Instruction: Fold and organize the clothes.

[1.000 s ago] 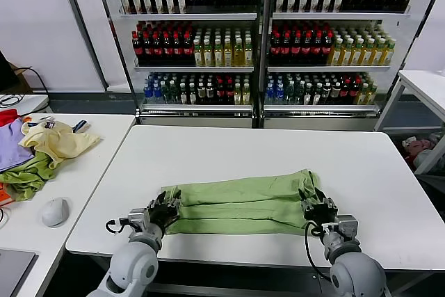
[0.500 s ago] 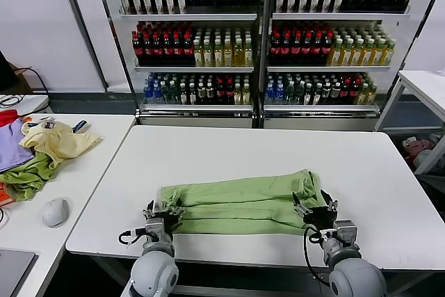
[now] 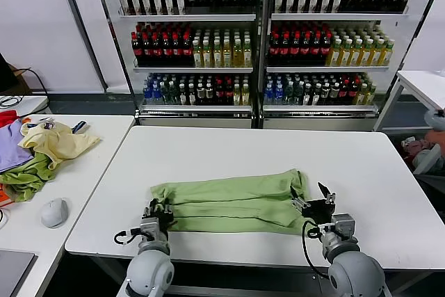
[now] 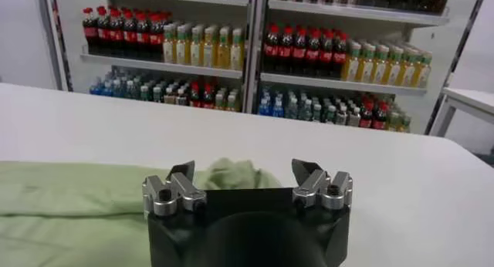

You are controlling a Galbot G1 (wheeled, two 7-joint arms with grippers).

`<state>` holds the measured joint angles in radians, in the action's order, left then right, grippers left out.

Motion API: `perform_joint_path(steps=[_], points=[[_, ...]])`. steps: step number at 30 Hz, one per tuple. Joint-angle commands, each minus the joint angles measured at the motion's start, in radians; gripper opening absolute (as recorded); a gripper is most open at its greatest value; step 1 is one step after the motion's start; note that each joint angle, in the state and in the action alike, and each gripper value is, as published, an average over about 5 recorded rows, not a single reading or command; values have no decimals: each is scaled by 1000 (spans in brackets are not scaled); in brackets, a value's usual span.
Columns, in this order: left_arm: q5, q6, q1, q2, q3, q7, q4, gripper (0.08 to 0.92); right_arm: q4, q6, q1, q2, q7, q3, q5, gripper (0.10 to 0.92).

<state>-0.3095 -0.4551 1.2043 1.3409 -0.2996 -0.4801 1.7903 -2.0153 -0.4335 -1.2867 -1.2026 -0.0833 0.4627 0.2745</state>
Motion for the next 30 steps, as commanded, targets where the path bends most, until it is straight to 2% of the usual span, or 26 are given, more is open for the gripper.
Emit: perform_joint_path(steps=[1, 7, 13, 16, 23, 30], points=[[-65, 66, 1, -85, -110, 76, 5, 281, 34, 11, 57, 26, 5, -15, 2, 823], [-142, 106, -18, -164, -219, 139, 51, 147, 42, 3, 123, 51, 4, -24, 50, 823], [-491, 104, -27, -235, -295, 171, 126, 142, 41, 7, 124, 49, 9, -29, 50, 823], [-675, 96, -27, -240, -282, 172, 159, 142, 46, 13, 124, 50, 10, -36, 47, 823], [-887, 96, -50, -106, -136, 170, 259, 142, 50, 25, 115, 46, 20, -37, 28, 823], [-883, 109, -100, 10, 45, 162, 221, 142, 54, 26, 117, 49, 21, -37, 27, 823]])
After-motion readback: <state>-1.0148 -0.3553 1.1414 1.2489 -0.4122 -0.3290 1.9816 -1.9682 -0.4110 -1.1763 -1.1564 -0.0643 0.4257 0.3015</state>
